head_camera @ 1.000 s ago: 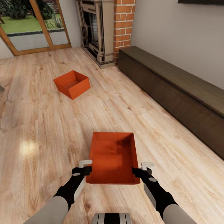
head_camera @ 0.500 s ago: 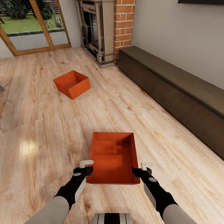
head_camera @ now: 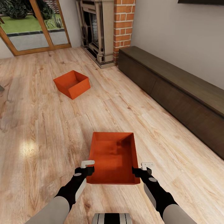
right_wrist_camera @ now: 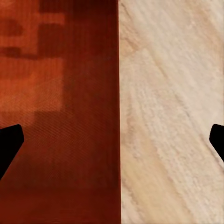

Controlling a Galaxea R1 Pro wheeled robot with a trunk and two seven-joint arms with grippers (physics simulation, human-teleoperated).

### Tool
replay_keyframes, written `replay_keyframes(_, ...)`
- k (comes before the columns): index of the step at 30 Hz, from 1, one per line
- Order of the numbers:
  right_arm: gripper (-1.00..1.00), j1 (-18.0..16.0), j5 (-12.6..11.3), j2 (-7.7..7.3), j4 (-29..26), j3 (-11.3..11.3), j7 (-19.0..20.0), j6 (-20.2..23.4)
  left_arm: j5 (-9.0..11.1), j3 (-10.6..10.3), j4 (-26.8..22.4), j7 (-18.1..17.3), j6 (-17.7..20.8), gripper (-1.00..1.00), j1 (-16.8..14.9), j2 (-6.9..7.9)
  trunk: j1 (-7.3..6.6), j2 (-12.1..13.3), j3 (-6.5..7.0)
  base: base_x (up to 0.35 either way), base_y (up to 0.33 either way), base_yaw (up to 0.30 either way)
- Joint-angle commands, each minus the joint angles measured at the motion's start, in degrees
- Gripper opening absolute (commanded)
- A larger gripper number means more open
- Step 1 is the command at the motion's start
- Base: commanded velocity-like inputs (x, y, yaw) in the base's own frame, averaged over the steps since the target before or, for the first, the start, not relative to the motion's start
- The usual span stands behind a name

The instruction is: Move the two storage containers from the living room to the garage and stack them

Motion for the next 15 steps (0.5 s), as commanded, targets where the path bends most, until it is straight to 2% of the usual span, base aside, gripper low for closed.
replay_keyframes(1,1.00,-0.02,-0.48,-0.05,-0.11,0.39,-0.47,0.29,0.00,0.03,-0.13,0.19,0.33,1.00,0.00,-0.02,-0.01,-0.01,-0.03,0.000,0.000,0.000)
replay_keyframes(9,1.00,-0.03,-0.30,-0.17,-0.11,0.44,-0.47,0.30,-0.08,-0.06,-0.26,0.30,0.31,1.00,0.00,-0.09,-0.01,-0.01,-0.03,0.000,0.000,0.000)
replay_keyframes(13,1.00,-0.05,-0.38,-0.78,-0.11,0.38,-0.47,0.26,-0.09,-0.14,-0.21,0.28,0.32,1.00,0.00,-0.20,-0.01,-0.01,-0.03,0.000,0.000,0.000)
replay_keyframes(15,1.00,-0.05,-0.41,-1.00,-0.11,0.37,-0.47,0.23,-0.09,-0.18,-0.19,0.21,0.32,1.00,0.00,-0.24,0.43,-0.82,-0.39,0.000,0.000,0.000)
